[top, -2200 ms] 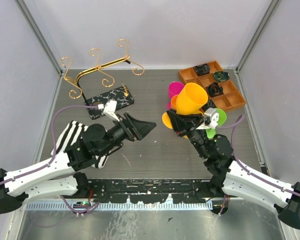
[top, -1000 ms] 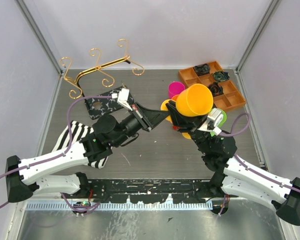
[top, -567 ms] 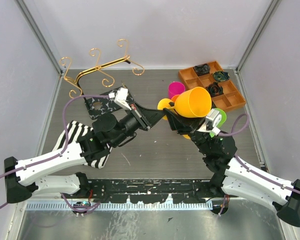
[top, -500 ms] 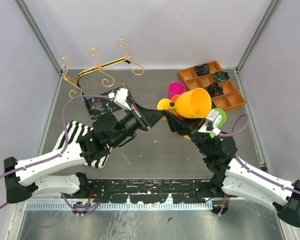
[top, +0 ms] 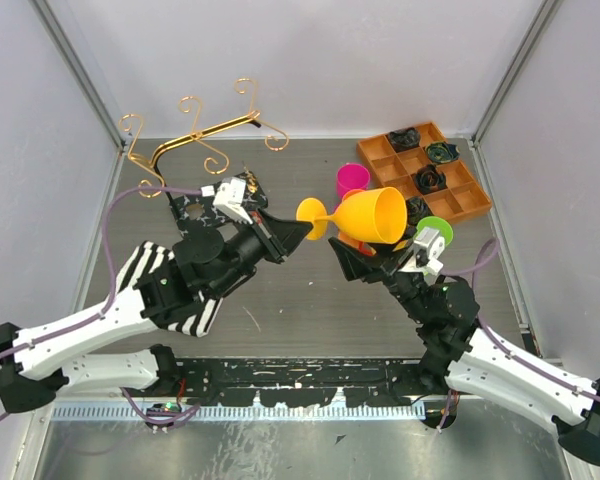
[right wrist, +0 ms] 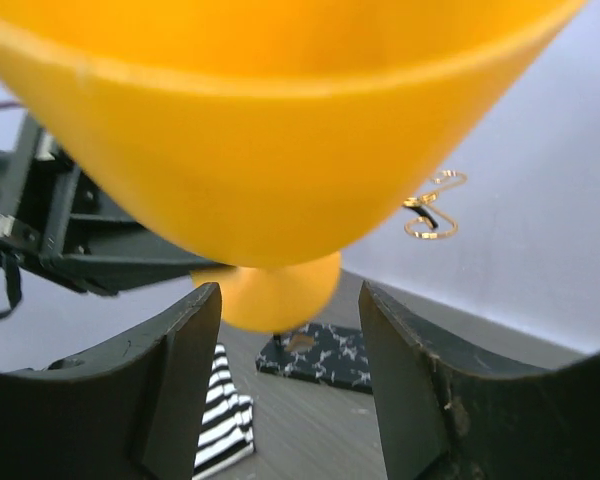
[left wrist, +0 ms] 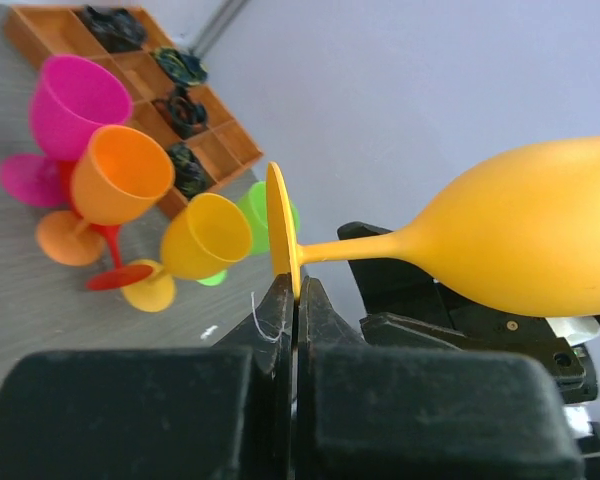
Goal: Place the wine glass upside down on the wine glass rack
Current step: Turn the wine glass upside down at the wine rack.
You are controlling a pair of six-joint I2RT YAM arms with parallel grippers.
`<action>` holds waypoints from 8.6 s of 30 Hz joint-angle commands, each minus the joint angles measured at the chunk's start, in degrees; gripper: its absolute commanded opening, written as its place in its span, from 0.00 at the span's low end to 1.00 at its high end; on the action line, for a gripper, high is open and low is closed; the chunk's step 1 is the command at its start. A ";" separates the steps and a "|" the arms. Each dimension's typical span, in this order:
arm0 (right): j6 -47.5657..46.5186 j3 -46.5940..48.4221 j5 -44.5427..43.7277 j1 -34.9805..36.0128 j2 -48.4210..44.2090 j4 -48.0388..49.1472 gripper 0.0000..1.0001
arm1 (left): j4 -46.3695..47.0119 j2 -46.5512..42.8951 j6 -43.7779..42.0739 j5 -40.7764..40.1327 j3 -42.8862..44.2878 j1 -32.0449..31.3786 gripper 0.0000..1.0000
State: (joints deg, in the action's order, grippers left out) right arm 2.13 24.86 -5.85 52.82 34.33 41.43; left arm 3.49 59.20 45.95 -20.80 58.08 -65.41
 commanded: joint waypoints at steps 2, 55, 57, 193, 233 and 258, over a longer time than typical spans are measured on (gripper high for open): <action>5.46 0.61 -3.73 0.24 -2.57 -12.19 0.66 | -13.22 -3.53 -11.80 -7.78 6.53 0.10 0.00; 19.25 38.87 -21.84 0.27 8.16 -86.43 1.00 | -41.19 -8.99 -49.86 -19.50 9.53 0.10 0.00; 18.57 40.14 -21.71 0.29 7.31 -85.62 1.00 | -40.64 -6.48 -50.94 -18.96 10.23 0.04 0.00; 24.18 28.59 15.91 0.26 27.73 -50.47 0.01 | -25.75 -14.29 -63.92 -3.81 -1.88 -3.55 0.59; 0.91 11.01 15.48 0.27 13.54 -21.93 0.01 | -40.91 -4.84 -29.08 -17.32 22.10 -1.43 0.92; 2.51 10.31 16.92 0.27 12.32 -17.34 0.00 | -36.53 1.76 -22.27 -6.43 17.28 -0.01 0.91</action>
State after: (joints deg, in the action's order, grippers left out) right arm 4.05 32.67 8.82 52.82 48.34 19.33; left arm -33.43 60.84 22.09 -24.88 75.96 -65.71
